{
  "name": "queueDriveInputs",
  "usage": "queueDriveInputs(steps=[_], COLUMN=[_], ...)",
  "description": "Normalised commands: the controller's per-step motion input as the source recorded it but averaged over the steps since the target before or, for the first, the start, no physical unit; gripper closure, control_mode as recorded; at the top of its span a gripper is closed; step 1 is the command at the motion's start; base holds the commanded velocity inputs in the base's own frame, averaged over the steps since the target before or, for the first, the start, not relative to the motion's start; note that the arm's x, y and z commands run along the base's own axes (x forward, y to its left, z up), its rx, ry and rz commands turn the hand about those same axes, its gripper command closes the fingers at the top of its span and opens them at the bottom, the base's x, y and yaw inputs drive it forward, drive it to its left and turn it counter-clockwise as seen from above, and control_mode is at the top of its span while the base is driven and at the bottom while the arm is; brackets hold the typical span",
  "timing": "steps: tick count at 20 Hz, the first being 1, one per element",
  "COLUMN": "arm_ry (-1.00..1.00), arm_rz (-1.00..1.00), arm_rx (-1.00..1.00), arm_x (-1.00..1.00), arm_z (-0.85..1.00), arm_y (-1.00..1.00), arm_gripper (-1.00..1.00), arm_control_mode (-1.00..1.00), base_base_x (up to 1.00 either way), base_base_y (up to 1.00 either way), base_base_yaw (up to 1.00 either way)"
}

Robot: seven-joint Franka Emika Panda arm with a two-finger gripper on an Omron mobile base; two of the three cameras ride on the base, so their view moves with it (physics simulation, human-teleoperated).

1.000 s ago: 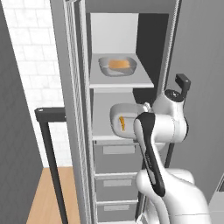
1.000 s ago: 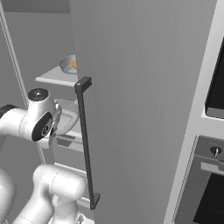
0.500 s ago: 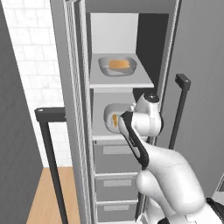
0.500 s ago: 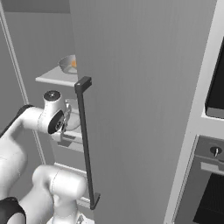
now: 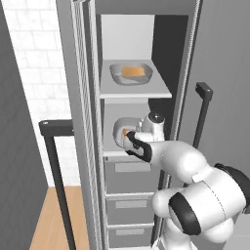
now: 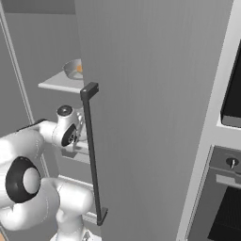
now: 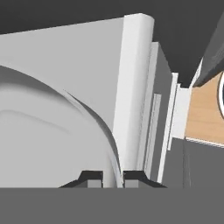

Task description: Take the meat container that has the shrimp and place it on the second highest rack of the freezer. Then take the vegetable container that has the squashs and place it on the highest rack of the freezer.

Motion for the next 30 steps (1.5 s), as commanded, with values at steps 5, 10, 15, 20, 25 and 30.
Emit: queueDriveInputs(steps=[5, 10, 15, 20, 25, 30], arm_ry=[0.00, 0.00, 0.00, -0.12, -0.10, 0.00], arm_rz=[-0.08, -0.07, -0.05, 0.00, 0.00, 0.00], arm_rx=[0.00, 0.00, 0.00, 0.00, 0.00, 0.00], arm_x=[0.91, 0.90, 0.62, -0.41, -0.87, -0.97], arm_z=[-0.04, -0.16, -0.17, 0.05, 0.68, 1.00], arm_y=[0.00, 0.00, 0.01, 0.07, 0.03, 0.00], arm_gripper=[1.00, 1.00, -1.00, -1.00, -1.00, -1.00], arm_control_mode=[-1.00, -1.00, -1.00, -1.00, -1.00, -1.00], base_base_x=[0.00, 0.00, 0.00, 0.00, 0.00, 0.00], base_base_y=[0.00, 0.00, 0.00, 0.00, 0.00, 0.00], base_base_yaw=[0.00, 0.00, 0.00, 0.00, 0.00, 0.00])
